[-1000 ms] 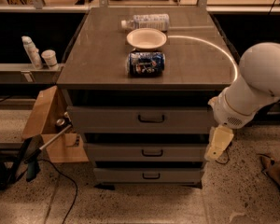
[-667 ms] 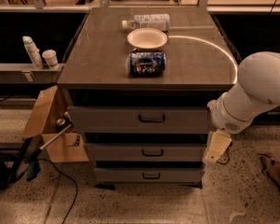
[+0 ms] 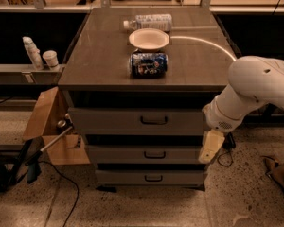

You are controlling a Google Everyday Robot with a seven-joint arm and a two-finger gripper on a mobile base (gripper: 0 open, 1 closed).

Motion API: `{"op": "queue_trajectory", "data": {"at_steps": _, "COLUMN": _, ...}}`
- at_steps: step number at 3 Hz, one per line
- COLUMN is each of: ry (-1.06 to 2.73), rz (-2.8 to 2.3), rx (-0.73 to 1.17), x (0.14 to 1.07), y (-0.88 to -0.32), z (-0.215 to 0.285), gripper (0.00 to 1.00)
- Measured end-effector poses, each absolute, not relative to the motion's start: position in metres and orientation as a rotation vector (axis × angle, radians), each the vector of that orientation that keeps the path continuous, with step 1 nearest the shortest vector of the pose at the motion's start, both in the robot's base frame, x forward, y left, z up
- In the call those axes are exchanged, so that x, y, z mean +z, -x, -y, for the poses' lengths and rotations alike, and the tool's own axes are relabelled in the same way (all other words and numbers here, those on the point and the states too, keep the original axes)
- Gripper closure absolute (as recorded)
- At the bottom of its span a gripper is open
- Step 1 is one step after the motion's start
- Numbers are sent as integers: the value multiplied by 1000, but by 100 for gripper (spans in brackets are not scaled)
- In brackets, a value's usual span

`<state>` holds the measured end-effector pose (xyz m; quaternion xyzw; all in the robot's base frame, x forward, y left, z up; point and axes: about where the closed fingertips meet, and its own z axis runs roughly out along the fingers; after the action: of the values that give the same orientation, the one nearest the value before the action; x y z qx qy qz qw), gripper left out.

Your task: Open top drawer

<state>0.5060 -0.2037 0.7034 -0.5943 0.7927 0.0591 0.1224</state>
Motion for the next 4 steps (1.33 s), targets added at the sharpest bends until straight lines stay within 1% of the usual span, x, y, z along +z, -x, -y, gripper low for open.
{"op": "queue_trajectory", "data": {"at_steps": 1, "ry": 1723, "rz": -2322, "rx": 175, "x": 680, "y": -532, "z": 206, "gripper": 0}}
{"op": "queue_trajectory", "data": {"at_steps": 2, "ry": 1723, "rz": -2322, "rx": 175, "x": 679, "y": -533, "z": 206, "gripper": 0}}
{"op": "queue_trajectory", "data": {"at_steps": 3, "ry": 1742, "rz": -2250, "rx": 129, "x": 673, "y": -569, "z": 194, "gripper": 0}}
{"op": "queue_trajectory", "data": {"at_steps": 4, "ry": 1742, "rz": -2250, "rx": 130, "x": 673, "y": -569, "z": 194, "gripper": 0}}
